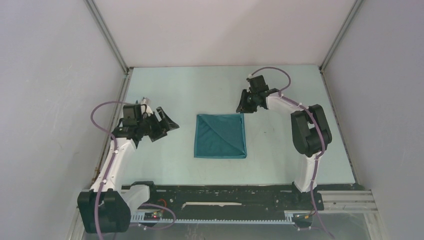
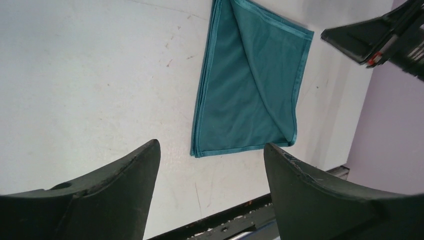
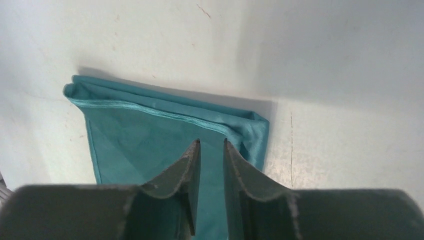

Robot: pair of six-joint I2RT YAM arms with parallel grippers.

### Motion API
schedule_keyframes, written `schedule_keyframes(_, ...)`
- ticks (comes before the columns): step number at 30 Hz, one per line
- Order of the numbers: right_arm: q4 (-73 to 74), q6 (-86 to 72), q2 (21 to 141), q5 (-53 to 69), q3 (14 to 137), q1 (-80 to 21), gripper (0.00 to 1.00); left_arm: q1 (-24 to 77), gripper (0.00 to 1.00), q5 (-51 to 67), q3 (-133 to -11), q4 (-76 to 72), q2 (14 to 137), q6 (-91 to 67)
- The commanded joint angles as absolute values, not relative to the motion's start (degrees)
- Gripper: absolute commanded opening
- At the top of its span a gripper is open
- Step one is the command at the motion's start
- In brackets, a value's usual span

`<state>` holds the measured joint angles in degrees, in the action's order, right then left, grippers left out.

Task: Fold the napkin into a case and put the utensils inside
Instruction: Fold the top corner of the square-folded napkin at the center of the board, then smooth out the upper triangle-folded napkin at the center of the board.

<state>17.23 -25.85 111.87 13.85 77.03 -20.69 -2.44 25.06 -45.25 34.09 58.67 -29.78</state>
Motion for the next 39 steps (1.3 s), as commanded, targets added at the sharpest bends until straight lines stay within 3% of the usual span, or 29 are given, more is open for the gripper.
schedule_keyframes(1,28.14,-22.12,108.31,9.08,85.34,-20.66,0.41,-2.77,0.82,33.06,-43.55,28.75,61.4,-32.47)
schedule_keyframes(3,31.99,-21.83,104.71,8.19,84.4,-21.54,0.56,-1.76,0.82,36.87,-43.06,24.29,63.38,-35.41)
schedule_keyframes(6,31.91,-21.98,97.76,11.02,78.29,-23.68,0.67,2.73,0.82,39.23,-43.49,15.25,67.52,-42.06)
schedule_keyframes(8,25.6,-24.88,94.64,20.68,71.94,-24.35,0.7,7.25,0.81,37.51,-45.81,10.97,72.62,-44.76)
schedule_keyframes(9,20.65,-28.0,94.13,28.29,68.35,-24.54,0.7,8.96,0.78,36.66,-47.0,8.49,76.01,-46.43)
schedule_keyframes(12,6.19,-35.03,94.5,42.02,58.97,-24.81,0.72,11.07,0.54,35.18,-47.82,-4.57,85.26,-55.67)
schedule_keyframes(16,-7.05,-39.88,94.64,48.74,50.92,-23.81,0.82,11.66,0.38,34.67,-52.11,-15.73,97.1,-62.92)
schedule_keyframes(23,-13.14,-41.5,100.47,53.23,50.6,-21.98,0.82,11.96,0.24,32.89,-59.4,-18.54,108.59,-64.91)
schedule_keyframes(29,-16.13,-43.25,103.33,54.06,50.61,-22.09,0.82,12.0,0.16,32.06,-59.48,-17.45,110.32,-63.22)
schedule_keyframes(39,-15.81,-43.24,104.58,53.46,50.58,-23.21,0.8,12.28,0.13,32.07,-57.74,-18.51,112.34,-61.85)
